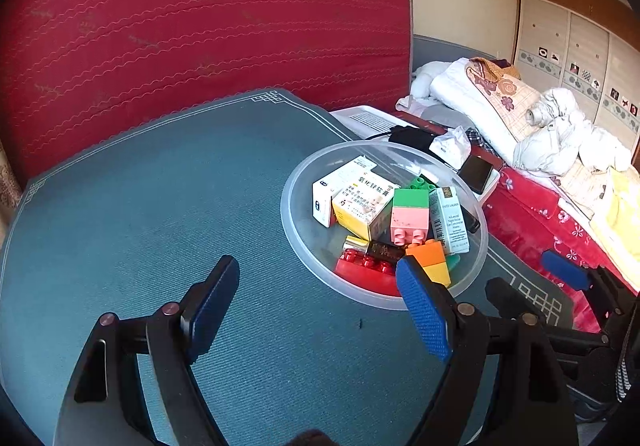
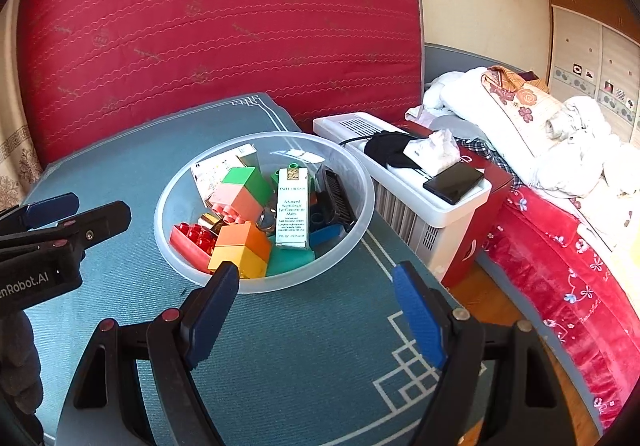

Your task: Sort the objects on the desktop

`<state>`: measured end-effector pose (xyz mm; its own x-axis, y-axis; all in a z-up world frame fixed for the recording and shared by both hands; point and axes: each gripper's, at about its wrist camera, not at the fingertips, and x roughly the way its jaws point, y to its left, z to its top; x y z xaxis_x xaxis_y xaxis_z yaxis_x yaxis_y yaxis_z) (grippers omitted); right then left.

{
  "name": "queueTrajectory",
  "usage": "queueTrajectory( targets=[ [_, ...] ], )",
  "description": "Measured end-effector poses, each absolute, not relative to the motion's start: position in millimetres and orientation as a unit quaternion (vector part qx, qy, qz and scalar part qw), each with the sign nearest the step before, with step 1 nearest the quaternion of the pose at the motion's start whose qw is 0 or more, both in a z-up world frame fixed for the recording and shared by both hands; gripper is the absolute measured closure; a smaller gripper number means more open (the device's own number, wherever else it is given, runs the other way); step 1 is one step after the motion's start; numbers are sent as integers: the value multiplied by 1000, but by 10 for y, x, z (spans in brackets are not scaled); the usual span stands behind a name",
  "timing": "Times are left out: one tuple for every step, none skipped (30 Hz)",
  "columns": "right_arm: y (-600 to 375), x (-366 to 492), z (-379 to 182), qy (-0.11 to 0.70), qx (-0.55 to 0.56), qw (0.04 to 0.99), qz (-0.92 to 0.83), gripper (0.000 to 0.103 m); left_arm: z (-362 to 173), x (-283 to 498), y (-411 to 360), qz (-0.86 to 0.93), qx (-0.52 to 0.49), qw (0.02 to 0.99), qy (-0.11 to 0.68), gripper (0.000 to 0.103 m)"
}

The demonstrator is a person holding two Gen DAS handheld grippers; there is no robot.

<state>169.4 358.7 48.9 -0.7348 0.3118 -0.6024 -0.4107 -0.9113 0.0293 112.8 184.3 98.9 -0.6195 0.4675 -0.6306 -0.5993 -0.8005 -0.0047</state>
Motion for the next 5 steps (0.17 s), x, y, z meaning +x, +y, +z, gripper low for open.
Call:
queueTrajectory(
  targets=[
    [3592,1685,474,81,-310,194,927,20,993,1132,1845,894,-316,301,103,19],
    [3598,1677,459,82,-313,193,926,20,995,1138,1845,895,-313,301,103,19],
    [3602,1670,447,83,-315,192,926,20,994,1144,1843,897,-309,299,104,19],
    [3601,1670,439,84,-316,191,925,20,992,1148,1844,898,-306,297,106,19],
    [3594,1670,438,83,-317,190,926,20,986,1145,1847,899,-305,294,110,19]
  ],
)
